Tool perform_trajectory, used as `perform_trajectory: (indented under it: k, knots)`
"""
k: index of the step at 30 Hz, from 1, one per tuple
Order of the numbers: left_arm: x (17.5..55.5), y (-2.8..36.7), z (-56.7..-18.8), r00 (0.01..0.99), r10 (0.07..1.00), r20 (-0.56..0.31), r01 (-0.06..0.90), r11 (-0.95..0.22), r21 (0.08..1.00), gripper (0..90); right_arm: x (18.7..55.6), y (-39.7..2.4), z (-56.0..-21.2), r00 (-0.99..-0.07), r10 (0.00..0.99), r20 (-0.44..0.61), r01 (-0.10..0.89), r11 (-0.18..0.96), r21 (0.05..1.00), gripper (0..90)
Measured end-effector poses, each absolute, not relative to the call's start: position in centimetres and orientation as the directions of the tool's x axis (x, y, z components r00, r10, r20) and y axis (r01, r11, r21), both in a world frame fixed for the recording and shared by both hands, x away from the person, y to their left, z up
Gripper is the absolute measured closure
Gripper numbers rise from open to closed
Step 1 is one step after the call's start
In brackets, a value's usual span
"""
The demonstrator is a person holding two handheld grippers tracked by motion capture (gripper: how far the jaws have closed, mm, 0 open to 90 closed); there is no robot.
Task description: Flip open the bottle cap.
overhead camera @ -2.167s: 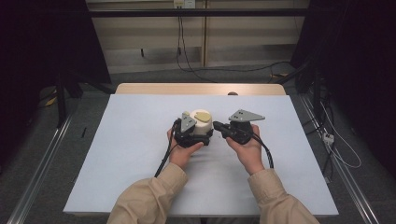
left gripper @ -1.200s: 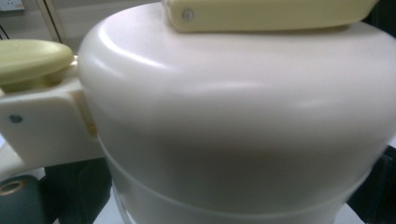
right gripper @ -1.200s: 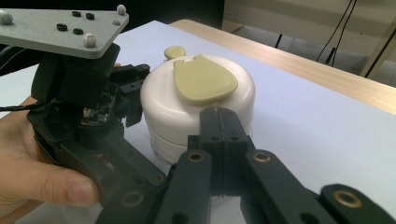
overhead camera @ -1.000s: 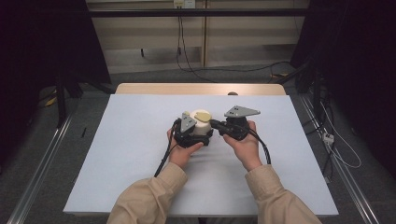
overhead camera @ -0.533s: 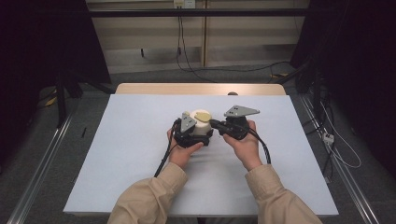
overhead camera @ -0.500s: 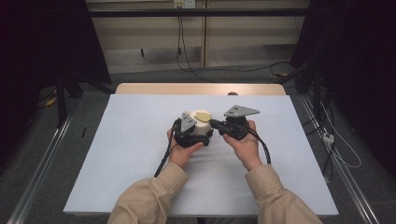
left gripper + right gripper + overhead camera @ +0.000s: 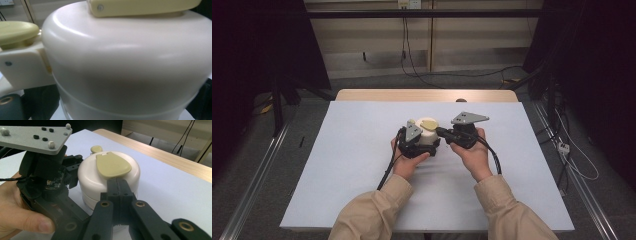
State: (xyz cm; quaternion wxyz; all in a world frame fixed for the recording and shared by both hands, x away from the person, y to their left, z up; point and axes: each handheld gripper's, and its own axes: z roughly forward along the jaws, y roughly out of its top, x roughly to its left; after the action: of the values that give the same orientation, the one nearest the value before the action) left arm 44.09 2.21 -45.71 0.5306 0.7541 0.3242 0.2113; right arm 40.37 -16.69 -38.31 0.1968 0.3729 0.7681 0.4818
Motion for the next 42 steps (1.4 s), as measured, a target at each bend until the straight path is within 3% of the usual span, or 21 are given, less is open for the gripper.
perform_trajectory:
  k: [42]
  knots:
    - [44.10,2.20,-45.71,0.701,0.713,-0.028,0.265,-0.223,0.938,5.0,40.79,-16.10,-37.53,-0.643,0.763,0.060,0.375,0.246,0.894,90.0]
